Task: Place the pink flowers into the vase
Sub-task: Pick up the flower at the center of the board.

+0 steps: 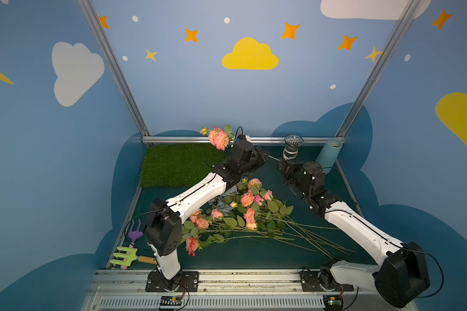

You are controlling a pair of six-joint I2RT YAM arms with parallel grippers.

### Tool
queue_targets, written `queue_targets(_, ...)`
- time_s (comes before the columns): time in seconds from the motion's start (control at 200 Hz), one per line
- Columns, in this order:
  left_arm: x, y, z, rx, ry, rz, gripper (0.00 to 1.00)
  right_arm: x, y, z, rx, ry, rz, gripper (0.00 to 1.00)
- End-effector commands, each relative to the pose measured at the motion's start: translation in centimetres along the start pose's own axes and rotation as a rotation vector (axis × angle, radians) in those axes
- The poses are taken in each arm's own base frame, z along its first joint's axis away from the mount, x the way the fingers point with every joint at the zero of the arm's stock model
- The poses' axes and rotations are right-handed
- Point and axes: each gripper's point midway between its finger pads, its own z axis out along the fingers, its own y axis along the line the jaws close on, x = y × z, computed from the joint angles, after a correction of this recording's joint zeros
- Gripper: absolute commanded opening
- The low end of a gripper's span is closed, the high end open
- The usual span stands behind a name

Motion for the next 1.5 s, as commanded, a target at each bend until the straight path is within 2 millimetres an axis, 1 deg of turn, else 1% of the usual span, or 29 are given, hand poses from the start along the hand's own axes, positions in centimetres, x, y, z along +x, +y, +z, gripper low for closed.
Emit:
queue_targets(0.0,-1.7,-2.5,-0.3,0.013,0.004,0.179,0.02,3.8,0.4,-1.5,0.112,0.212,-0.262,0.46)
queue_targets(0.045,-1.8,-2.9,-0.2,-0.006,0.03,0.245,0.02,4.7,0.5,-1.7,0.153,0.28,-0.346,0.55)
queue_targets(0.085,-1.8,-2.7,0.0,-0.043,0.055,0.294,0.02,5.9,0.9,-1.9,0.169,0.358,-0.428,0.59)
queue_targets(0.155,-1.8,-2.2,0.2,-0.084,0.086,0.366,0.02,7.7,0.8,-2.0,0.182,0.497,-0.532,0.64)
queue_targets(0.19,-2.1,-1.9,0.1,-0.102,0.092,0.39,0.02,8.6,0.4,-2.1,0.182,0.568,-0.568,0.65)
queue_targets(0.255,-2.8,-1.6,-0.3,-0.121,0.085,0.428,0.02,9.8,-0.9,-2.4,0.206,0.688,-0.61,0.66)
queue_targets(0.31,-3.5,-1.5,-0.7,-0.139,0.075,0.465,0.02,10.2,-1.8,-2.8,0.226,0.747,-0.653,0.65)
queue_targets(0.355,-4.1,-1.3,-1.1,-0.174,0.073,0.501,0.02,10.6,-1.7,-3.3,0.208,0.776,-0.711,0.64)
queue_targets(0.405,-4.6,-1.0,-1.4,-0.205,0.083,0.544,0.02,10.4,-1.5,-4.0,0.2,0.775,-0.777,0.63)
queue_targets(0.466,-4.9,-0.5,-1.6,-0.228,0.114,0.58,0.02,9.6,-0.8,-4.7,0.189,0.731,-0.884,0.62)
queue_targets(0.506,-4.9,-0.4,-1.7,-0.225,0.141,0.6,0.02,8.9,-0.4,-5.1,0.169,0.69,-0.986,0.62)
queue_targets(0.596,-4.3,-0.4,-1.7,-0.203,0.237,0.622,0.02,6.3,0.8,-5.8,0.178,0.528,-1.152,0.61)
queue_targets(0.641,-4.0,-0.2,-1.8,-0.208,0.28,0.636,0.02,5.4,1.6,-6.1,0.169,0.471,-1.222,0.59)
queue_targets(0.706,-3.2,-0.2,-2.0,-0.195,0.335,0.652,0.02,5.0,2.9,-6.4,0.129,0.422,-1.304,0.56)
queue_targets(0.761,-2.6,-0.5,-2.1,-0.169,0.367,0.658,0.02,5.2,3.8,-6.5,0.076,0.399,-1.364,0.48)
queue_targets(0.791,-2.2,-0.7,-2.2,-0.15,0.383,0.662,0.02,5.1,4.3,-6.4,0.056,0.379,-1.386,0.46)
queue_targets(0.831,-2.0,-0.8,-2.4,-0.144,0.395,0.665,0.02,5.1,4.8,-6.4,0.032,0.364,-1.409,0.42)
queue_targets(0.886,-1.2,-1.4,-2.8,-0.097,0.435,0.661,0.02,5.2,5.4,-6.3,0.001,0.345,-1.437,0.39)
queue_targets(0.991,-0.3,-2.2,-3.4,-0.045,0.478,0.653,0.02,5.5,6.1,-5.9,-0.076,0.313,-1.466,0.39)
queue_targets(1.101,0.7,-3.7,-4.0,0.037,0.518,0.631,0.02,6.1,6.0,-5.1,-0.1,0.348,-1.473,0.39)
queue_targets(1.171,0.8,-4.2,-4.4,0.059,0.523,0.624,0.02,6.1,5.9,-4.4,-0.095,0.355,-1.474,0.4)
queue_targets(1.311,1.4,-4.8,-4.8,0.088,0.545,0.623,0.02,6.1,6.0,-3.6,-0.107,0.349,-1.476,0.4)
queue_targets(1.497,1.9,-4.8,-5.0,0.089,0.563,0.632,0.02,6.7,6.0,-2.6,-0.123,0.379,-1.464,0.4)
